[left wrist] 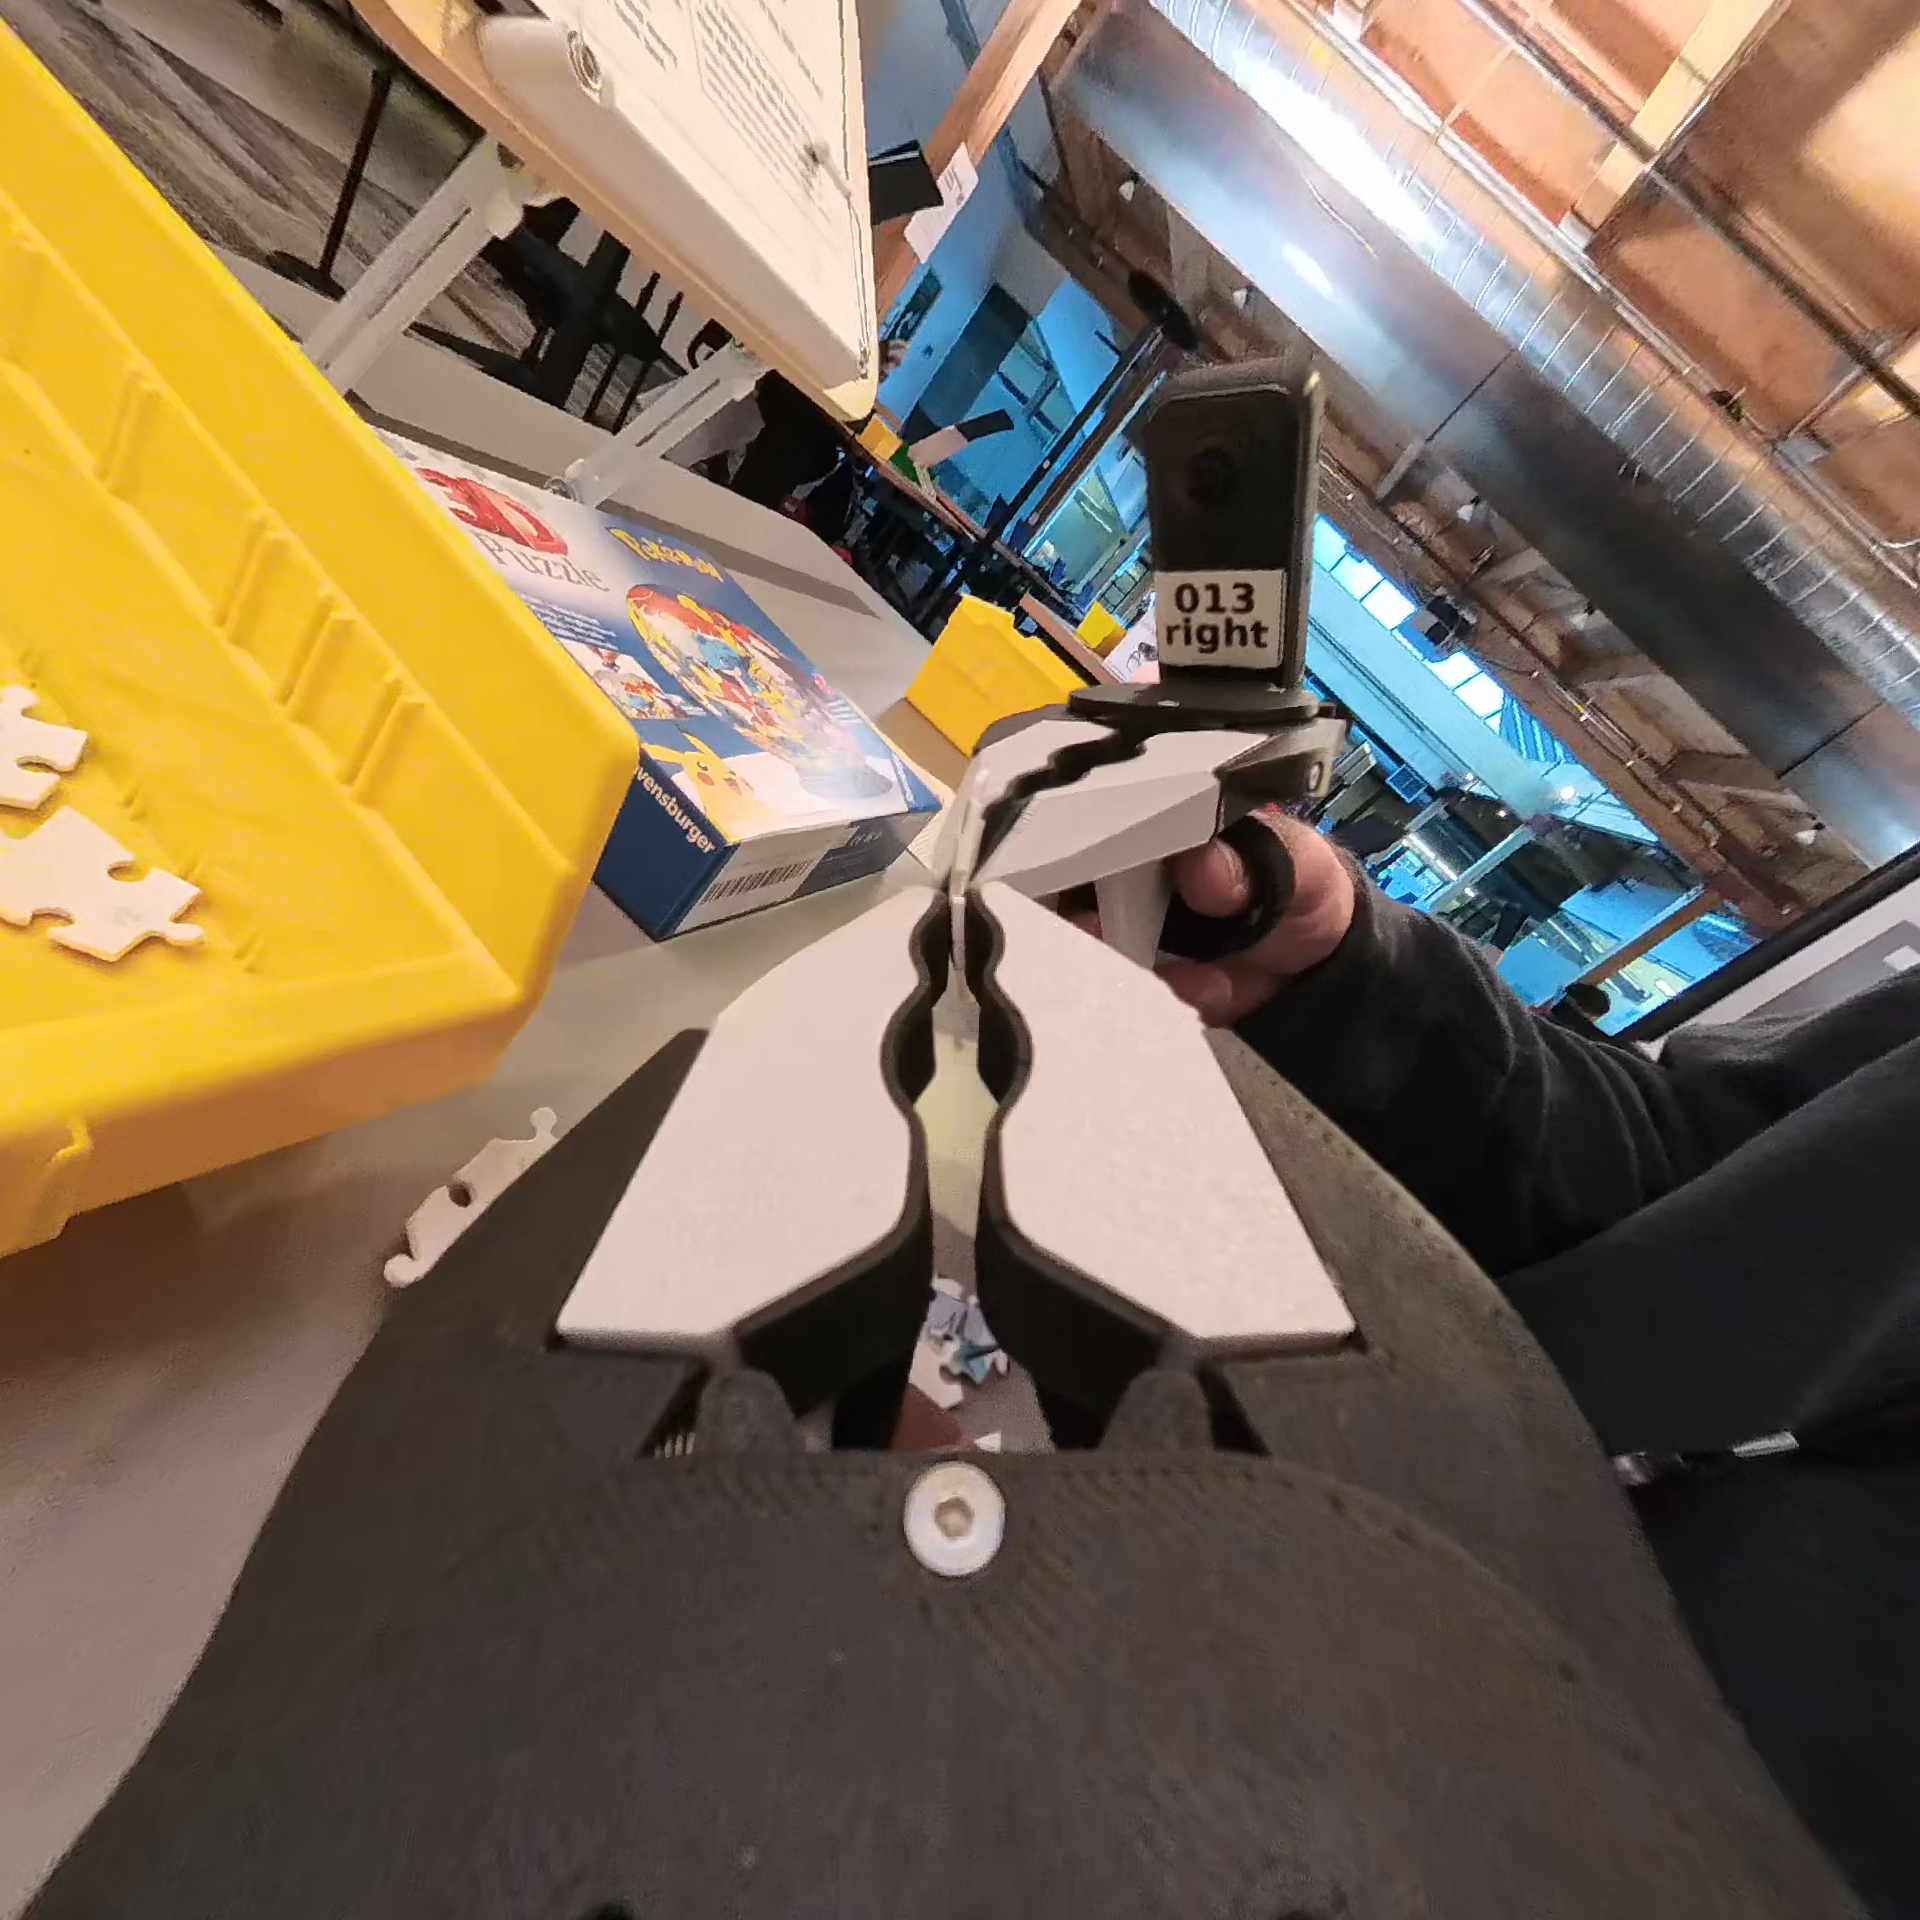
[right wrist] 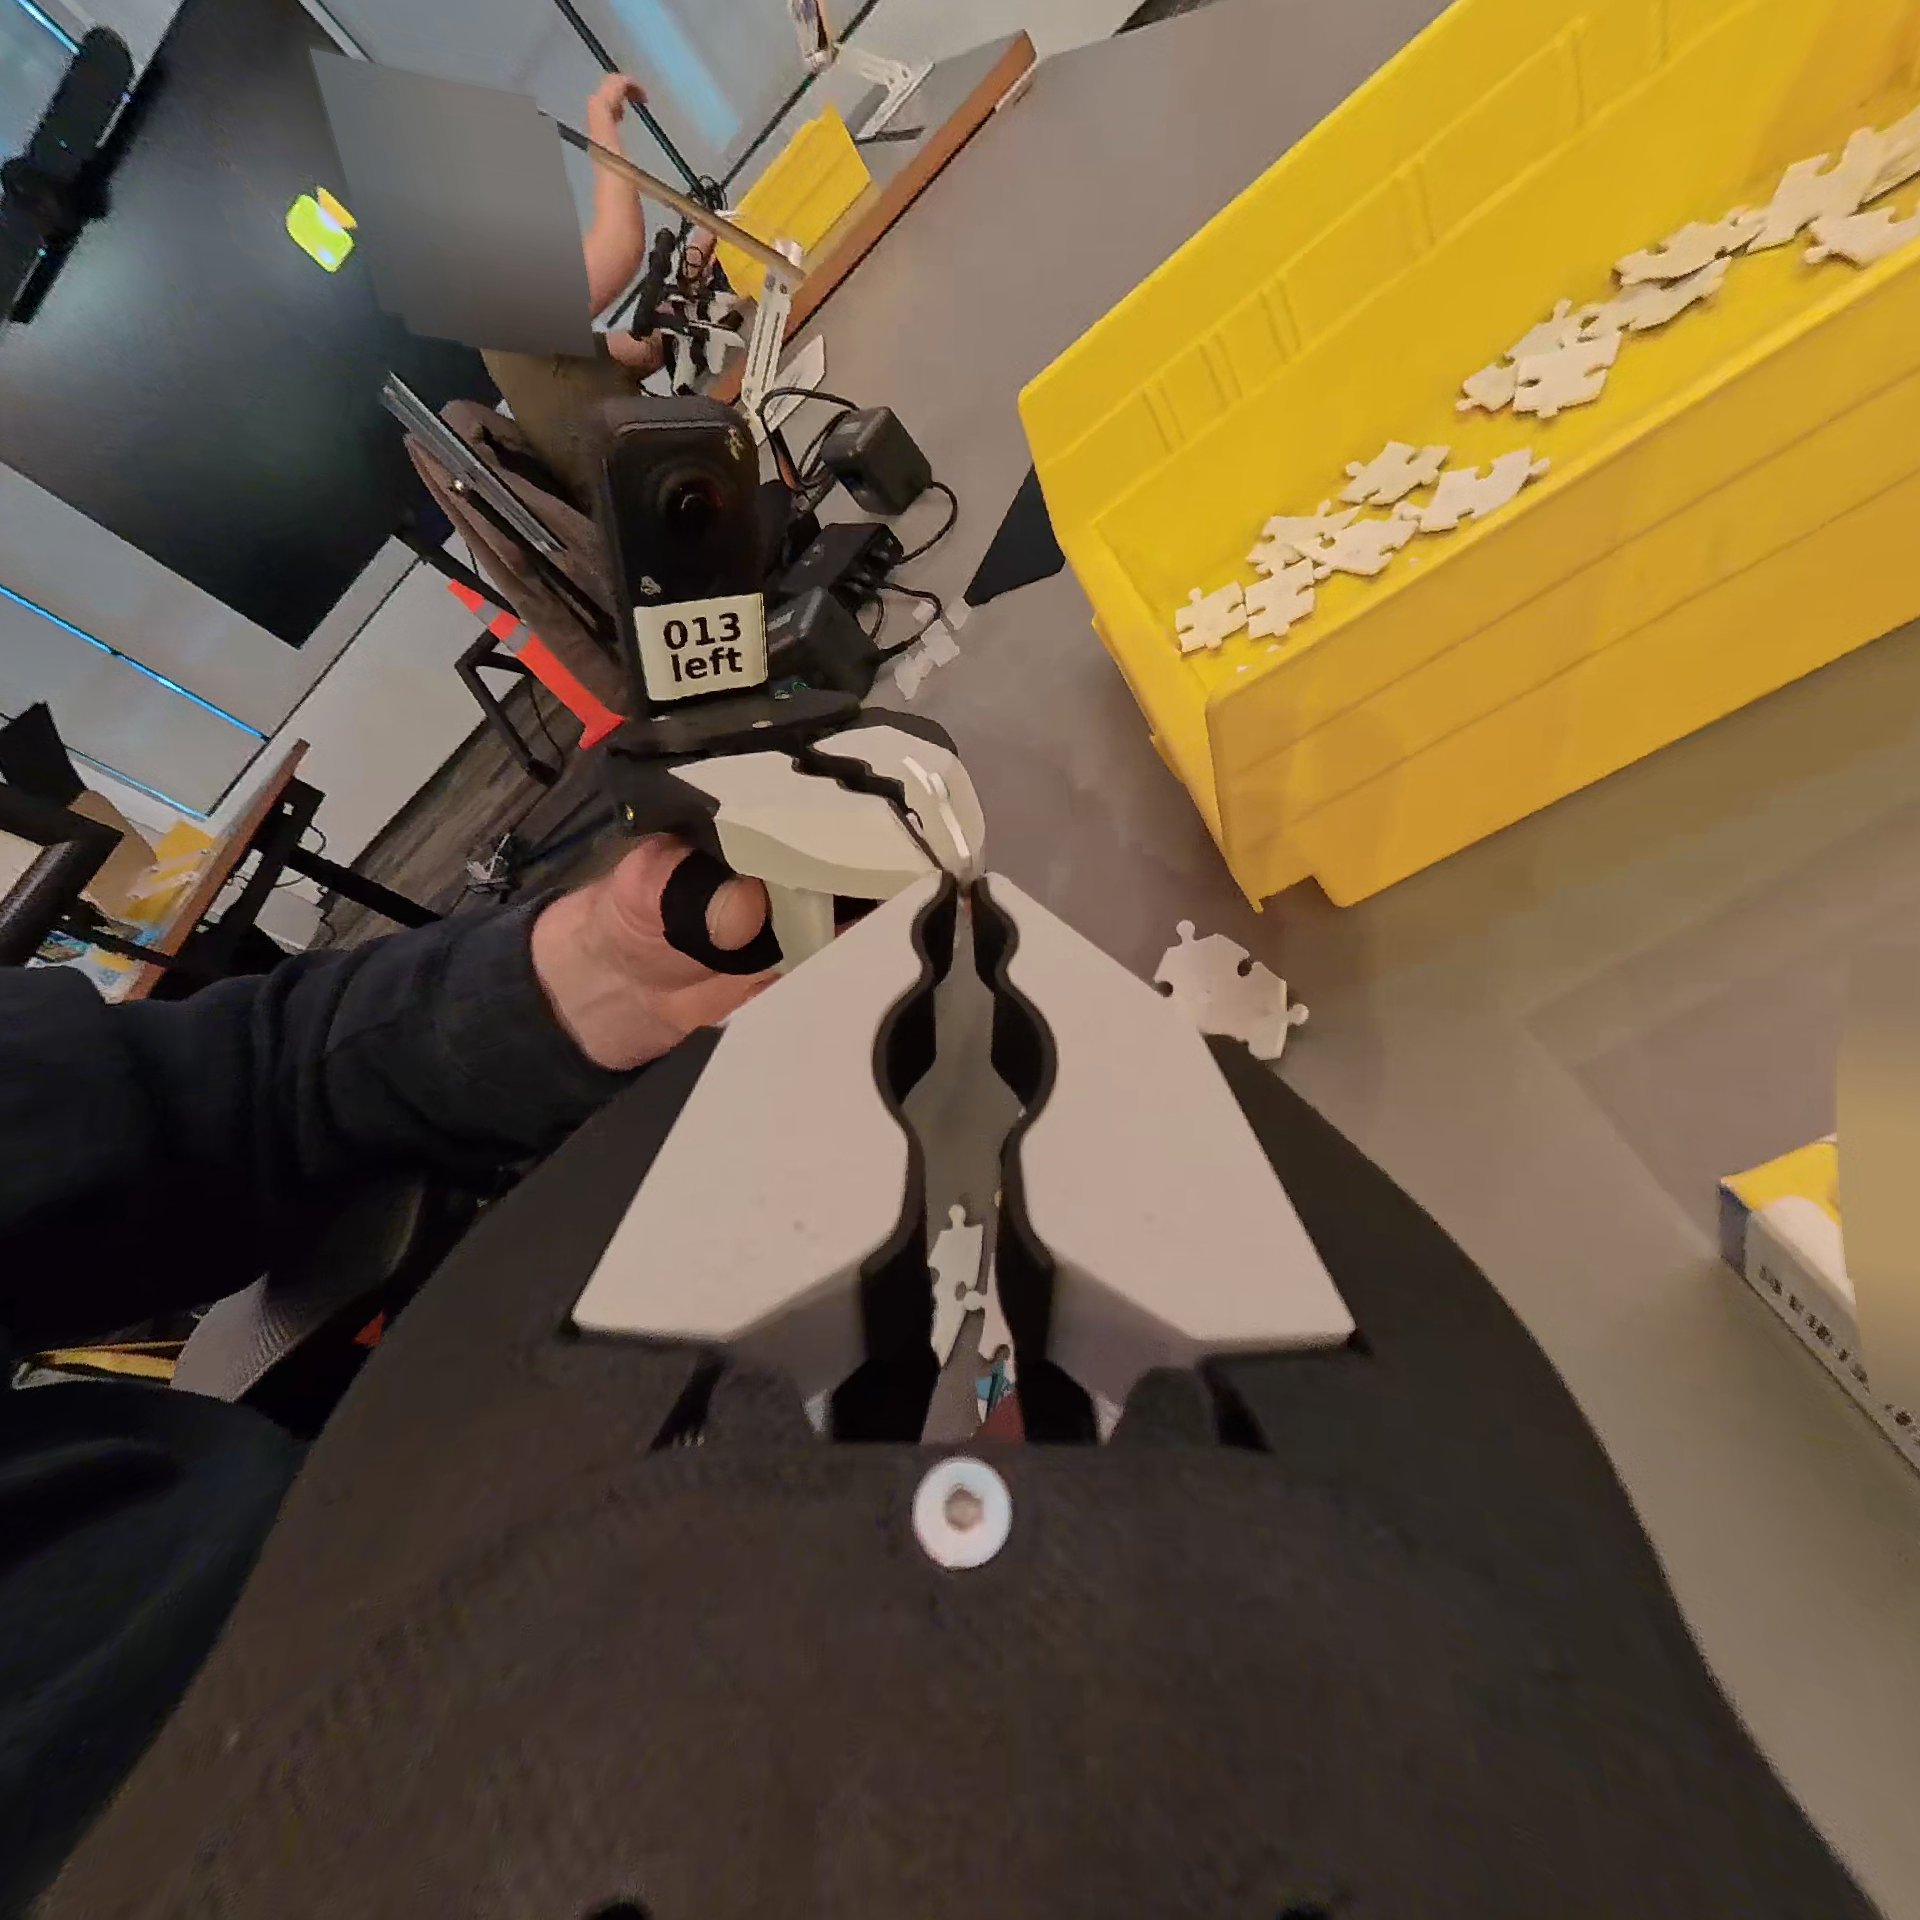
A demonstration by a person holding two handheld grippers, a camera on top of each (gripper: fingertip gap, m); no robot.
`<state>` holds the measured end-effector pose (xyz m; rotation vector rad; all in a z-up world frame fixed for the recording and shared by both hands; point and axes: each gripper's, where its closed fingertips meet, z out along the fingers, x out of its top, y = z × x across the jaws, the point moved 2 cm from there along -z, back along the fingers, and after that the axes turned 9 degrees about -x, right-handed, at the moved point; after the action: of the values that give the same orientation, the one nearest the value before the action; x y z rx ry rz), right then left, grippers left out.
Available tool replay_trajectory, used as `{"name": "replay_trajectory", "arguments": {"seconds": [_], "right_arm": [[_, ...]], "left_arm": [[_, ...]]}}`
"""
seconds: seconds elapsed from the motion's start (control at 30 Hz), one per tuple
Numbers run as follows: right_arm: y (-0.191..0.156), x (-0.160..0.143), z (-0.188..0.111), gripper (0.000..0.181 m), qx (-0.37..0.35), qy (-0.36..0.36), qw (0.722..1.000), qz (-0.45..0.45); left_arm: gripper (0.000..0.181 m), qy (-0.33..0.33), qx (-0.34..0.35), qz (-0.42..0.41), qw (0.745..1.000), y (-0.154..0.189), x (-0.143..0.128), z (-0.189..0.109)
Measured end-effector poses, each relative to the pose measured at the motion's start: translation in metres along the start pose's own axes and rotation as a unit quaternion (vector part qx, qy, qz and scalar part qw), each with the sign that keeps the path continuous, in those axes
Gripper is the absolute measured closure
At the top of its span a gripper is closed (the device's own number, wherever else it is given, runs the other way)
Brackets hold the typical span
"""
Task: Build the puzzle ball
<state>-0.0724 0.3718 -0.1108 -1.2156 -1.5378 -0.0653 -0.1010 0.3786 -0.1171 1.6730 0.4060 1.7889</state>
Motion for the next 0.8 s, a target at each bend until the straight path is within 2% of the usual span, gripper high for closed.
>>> {"name": "replay_trajectory", "arguments": {"seconds": [0.37, 0.8], "right_arm": [[-0.0054, -0.0002, -0.0007, 0.181, 0.013, 0.025, 0.999, 0.014], [-0.002, -0.0002, -0.0036, 0.18, 0.002, 0.031, 1.0, 0.004]], "left_arm": [[0.174, 0.041, -0.035, -0.037, 0.998, 0.0043, 0.0016, -0.0011], [0.179, 0.042, -0.018, -0.012, 0.999, 0.0031, 0.0059, -0.0007]]}}
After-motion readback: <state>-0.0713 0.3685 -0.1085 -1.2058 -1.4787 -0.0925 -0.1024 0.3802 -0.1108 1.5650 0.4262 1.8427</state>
